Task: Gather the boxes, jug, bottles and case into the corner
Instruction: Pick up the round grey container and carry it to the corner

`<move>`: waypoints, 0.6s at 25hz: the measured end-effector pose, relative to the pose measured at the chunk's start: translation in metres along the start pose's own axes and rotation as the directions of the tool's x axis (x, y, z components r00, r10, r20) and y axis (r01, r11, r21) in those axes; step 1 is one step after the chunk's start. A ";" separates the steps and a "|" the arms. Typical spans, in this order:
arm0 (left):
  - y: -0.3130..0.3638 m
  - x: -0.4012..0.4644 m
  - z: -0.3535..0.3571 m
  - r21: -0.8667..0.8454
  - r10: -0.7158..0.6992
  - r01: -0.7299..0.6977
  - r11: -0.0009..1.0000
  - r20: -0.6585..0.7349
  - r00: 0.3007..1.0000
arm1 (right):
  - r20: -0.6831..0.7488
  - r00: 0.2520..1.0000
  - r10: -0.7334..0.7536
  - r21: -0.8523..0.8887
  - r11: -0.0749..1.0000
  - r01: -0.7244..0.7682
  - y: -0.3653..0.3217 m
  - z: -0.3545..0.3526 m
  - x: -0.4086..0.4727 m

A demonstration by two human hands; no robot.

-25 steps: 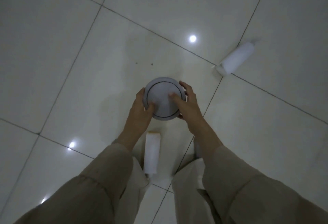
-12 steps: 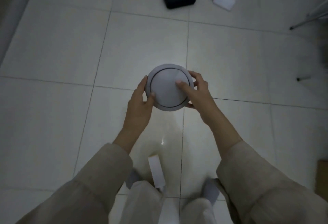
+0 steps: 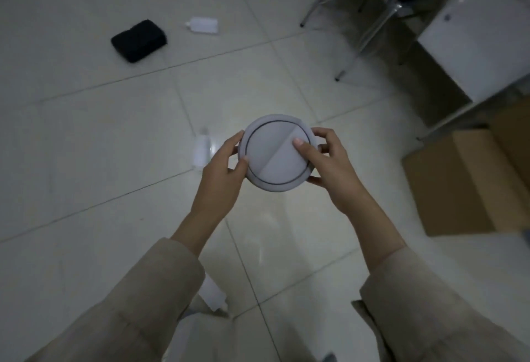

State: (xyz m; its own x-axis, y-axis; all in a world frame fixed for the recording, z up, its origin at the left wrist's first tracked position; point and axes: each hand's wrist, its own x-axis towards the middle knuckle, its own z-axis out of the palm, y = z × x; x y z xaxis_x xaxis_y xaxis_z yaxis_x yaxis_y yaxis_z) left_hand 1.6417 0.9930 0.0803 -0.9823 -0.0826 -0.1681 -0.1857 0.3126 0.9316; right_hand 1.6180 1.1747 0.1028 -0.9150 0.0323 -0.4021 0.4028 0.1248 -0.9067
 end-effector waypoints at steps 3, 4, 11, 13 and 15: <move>0.034 -0.041 0.088 0.017 0.014 -0.016 1.000 0.134 0.991 | -0.127 0.991 0.032 0.068 0.997 -0.023 0.029 -0.100 -0.055; 0.047 -0.056 0.116 0.019 0.028 -0.032 0.999 0.172 0.985 | -0.163 0.986 0.040 0.103 0.994 -0.023 0.038 -0.131 -0.075; 0.153 -0.185 0.325 -0.015 0.157 -0.172 0.985 0.496 0.854 | -0.495 0.865 0.086 0.251 0.967 0.048 0.079 -0.351 -0.243; 0.181 -0.221 0.373 -0.056 0.207 -0.215 0.975 0.584 0.785 | -0.589 0.802 0.105 0.269 0.961 0.072 0.083 -0.399 -0.293; 0.208 -0.253 0.413 -0.100 0.252 -0.250 0.963 0.666 0.702 | -0.661 0.741 0.121 0.282 0.955 0.095 0.085 -0.440 -0.341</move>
State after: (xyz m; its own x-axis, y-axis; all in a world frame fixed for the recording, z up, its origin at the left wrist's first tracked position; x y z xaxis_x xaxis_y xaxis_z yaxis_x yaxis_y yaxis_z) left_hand 1.8418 1.4692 0.1832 -0.7527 0.6510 -0.0981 0.0694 0.2267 0.9715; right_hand 1.9548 1.6103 0.2190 -0.6427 0.6943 -0.3238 0.3038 -0.1569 -0.9397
